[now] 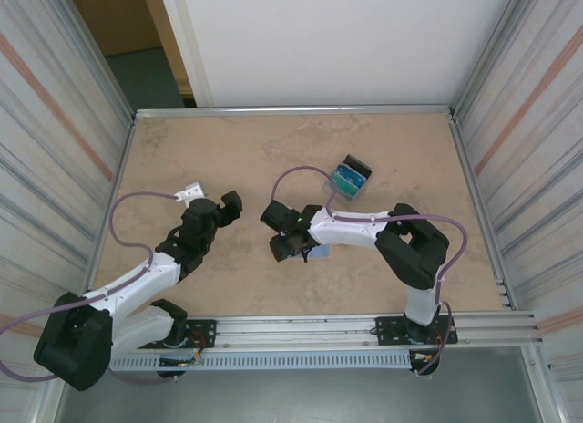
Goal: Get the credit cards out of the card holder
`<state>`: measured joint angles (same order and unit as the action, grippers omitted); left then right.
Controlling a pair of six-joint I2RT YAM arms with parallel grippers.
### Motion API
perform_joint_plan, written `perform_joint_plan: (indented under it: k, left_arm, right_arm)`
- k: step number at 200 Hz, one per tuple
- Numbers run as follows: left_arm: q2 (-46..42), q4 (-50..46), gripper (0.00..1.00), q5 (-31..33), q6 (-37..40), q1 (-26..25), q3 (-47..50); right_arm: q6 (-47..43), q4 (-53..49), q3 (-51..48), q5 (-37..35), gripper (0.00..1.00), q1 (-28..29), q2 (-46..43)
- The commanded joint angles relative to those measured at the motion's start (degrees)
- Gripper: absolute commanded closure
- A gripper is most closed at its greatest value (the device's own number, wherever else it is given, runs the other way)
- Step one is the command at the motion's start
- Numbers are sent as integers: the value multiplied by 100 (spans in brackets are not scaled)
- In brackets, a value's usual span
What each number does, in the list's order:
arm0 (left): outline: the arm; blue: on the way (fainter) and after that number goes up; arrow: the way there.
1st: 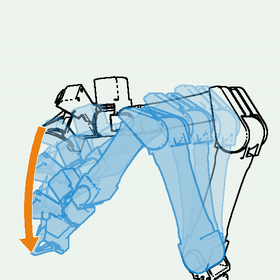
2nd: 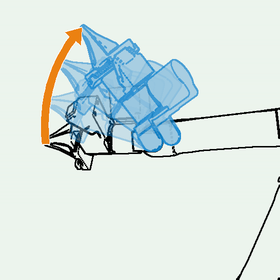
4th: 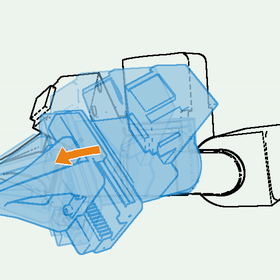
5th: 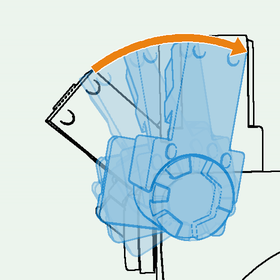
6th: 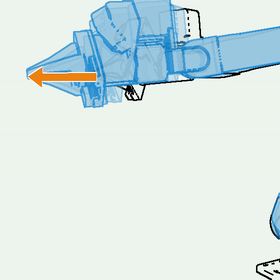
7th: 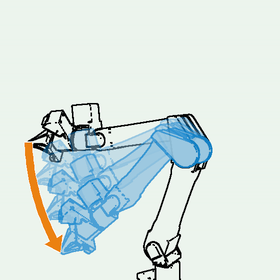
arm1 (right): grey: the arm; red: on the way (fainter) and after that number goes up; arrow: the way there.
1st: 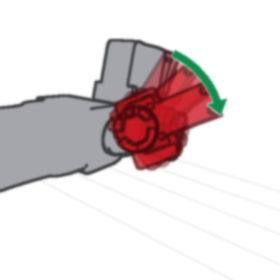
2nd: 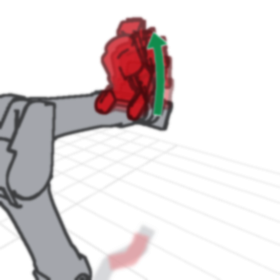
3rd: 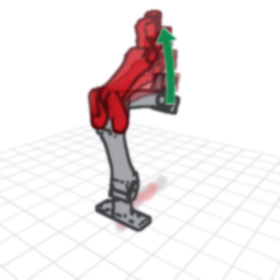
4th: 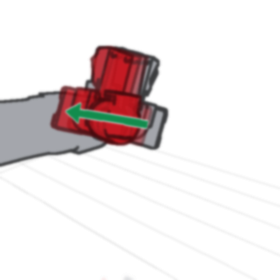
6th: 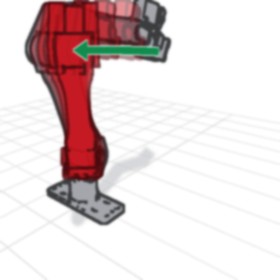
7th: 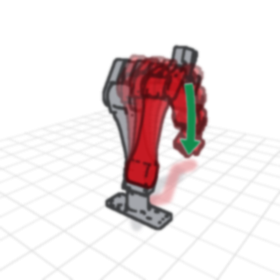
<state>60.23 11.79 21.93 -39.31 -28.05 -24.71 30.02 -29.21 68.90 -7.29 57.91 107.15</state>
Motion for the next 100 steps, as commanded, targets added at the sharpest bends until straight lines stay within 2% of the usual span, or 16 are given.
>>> perform_joint_plan:
  k: [1, 100]
  left_arm:
    - [20, -64, 1, -1, -58, 50, -42]
    - [-39, -109, 1, -111, 34, 52, -131]
  right_arm:
    - [153, -150, -26, -12, 37, 38, 140]
    - [245, 683, -695, 1038, 45, -400, -344]
